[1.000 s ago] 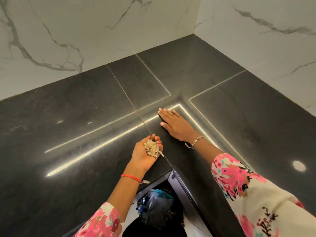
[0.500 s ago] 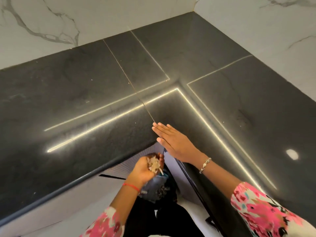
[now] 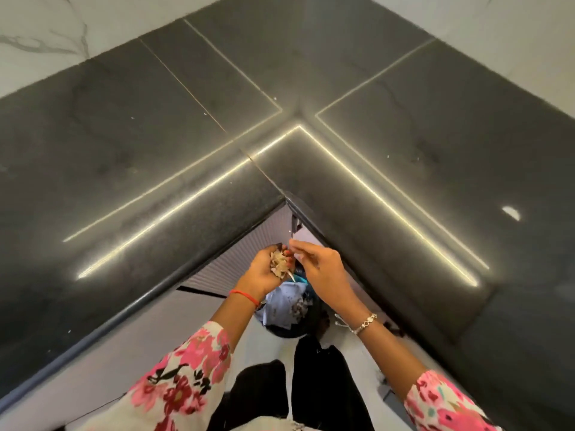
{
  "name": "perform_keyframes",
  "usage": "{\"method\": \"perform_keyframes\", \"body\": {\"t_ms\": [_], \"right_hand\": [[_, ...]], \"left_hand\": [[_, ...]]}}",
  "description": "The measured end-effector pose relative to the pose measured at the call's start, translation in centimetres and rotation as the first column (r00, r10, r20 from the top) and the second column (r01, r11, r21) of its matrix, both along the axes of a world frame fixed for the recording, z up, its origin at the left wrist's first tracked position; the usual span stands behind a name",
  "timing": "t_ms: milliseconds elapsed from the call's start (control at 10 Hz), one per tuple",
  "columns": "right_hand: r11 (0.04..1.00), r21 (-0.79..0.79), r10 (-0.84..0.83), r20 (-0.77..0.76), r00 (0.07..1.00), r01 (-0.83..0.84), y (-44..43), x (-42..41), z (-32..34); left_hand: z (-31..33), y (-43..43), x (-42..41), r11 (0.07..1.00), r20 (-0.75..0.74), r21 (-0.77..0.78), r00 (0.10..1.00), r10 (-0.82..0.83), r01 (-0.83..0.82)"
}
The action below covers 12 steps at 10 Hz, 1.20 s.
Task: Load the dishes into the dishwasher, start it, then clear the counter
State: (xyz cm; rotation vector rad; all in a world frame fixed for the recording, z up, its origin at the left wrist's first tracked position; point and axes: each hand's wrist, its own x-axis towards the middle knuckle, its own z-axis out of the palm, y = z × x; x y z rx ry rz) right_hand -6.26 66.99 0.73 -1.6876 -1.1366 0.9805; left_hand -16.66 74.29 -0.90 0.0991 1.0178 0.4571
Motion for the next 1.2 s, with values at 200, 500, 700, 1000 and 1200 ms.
{"method": "perform_keyframes", "body": {"t_ms": [200, 500, 700, 1000, 1200], "right_hand": [[0.858, -0.336, -0.454, -0.146, 0.879, 0.387, -5.4, -2.6, -9.3], [0.644, -0.649, -0.682, -0.249, 0.687, 0.404, -9.6, -5.4, -25.3], [0.680, -0.640, -0.575, -0.164, 0.802, 0.357, -8.9, -4.7, -35.9], [0.731, -0.661, -0.121, 0.117, 0.986, 0.168, -7.0, -3.6, -34.9], [0.748, -0.660, 0.106, 0.222, 0.969, 0.069, -6.1, -2.4, -22.3]], "left_hand": [[-7.5, -1.9, -2.8, 0.988, -0.110, -0.103, 0.986, -0.124, 0.113], [-24.4, -4.0, -5.6, 0.982, -0.277, -0.161, 0.950, -0.142, 0.100], [-33.0, -4.1, -3.9, 0.976, -0.289, -0.065, 0.932, -0.218, 0.208], [-34.7, -4.4, -3.3, 0.475, -0.841, 0.089, 0.322, -0.435, 0.875], [-23.1, -4.5, -4.6, 0.113, -0.956, 0.066, 0.095, -0.276, 0.991]]}}
